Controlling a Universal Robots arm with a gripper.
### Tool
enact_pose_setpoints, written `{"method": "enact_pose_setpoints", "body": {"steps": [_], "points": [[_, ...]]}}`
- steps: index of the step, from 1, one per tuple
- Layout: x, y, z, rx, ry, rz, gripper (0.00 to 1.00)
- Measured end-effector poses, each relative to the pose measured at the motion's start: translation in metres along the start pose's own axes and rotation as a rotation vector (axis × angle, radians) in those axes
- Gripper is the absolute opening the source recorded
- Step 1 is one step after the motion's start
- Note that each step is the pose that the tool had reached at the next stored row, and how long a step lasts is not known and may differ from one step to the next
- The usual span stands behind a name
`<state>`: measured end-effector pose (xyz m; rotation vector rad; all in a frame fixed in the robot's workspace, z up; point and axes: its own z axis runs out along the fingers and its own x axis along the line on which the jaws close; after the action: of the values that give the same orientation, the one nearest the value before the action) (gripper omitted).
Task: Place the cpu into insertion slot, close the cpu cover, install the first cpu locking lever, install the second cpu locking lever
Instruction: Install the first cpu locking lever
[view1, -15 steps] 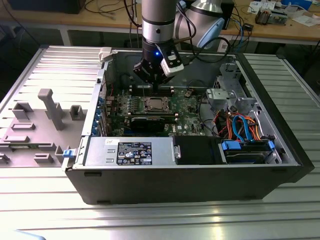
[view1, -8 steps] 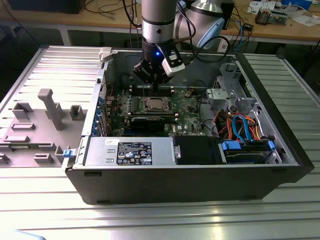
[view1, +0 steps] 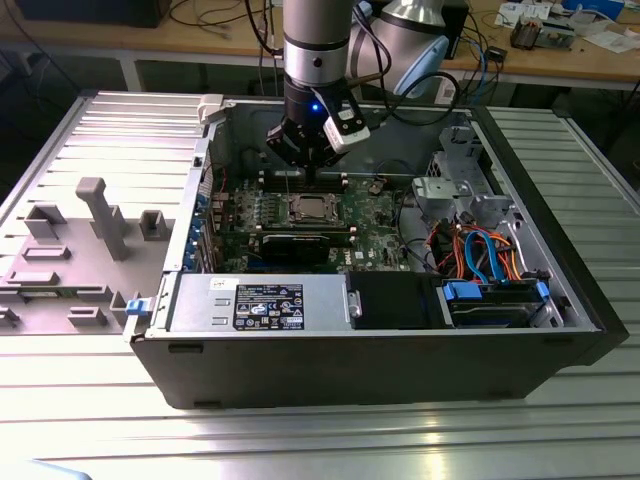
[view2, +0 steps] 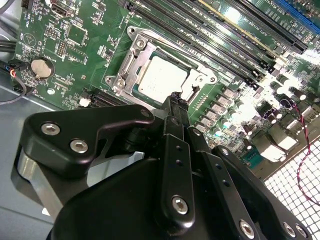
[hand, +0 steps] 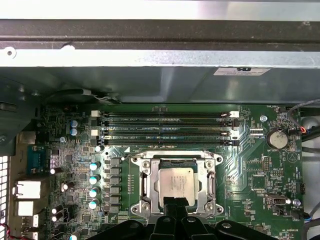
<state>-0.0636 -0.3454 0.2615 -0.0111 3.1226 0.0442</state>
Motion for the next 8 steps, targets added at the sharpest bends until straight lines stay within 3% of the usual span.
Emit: {"method": "enact_pose_setpoints", "body": {"steps": [5, 8], "points": [[0.0001, 0.0000, 0.0000, -0.0003, 0.0003, -0.012, 0.11], [0.0001, -0.0001, 0.0005, -0.0011, 0.0020, -0.071, 0.11]]}}
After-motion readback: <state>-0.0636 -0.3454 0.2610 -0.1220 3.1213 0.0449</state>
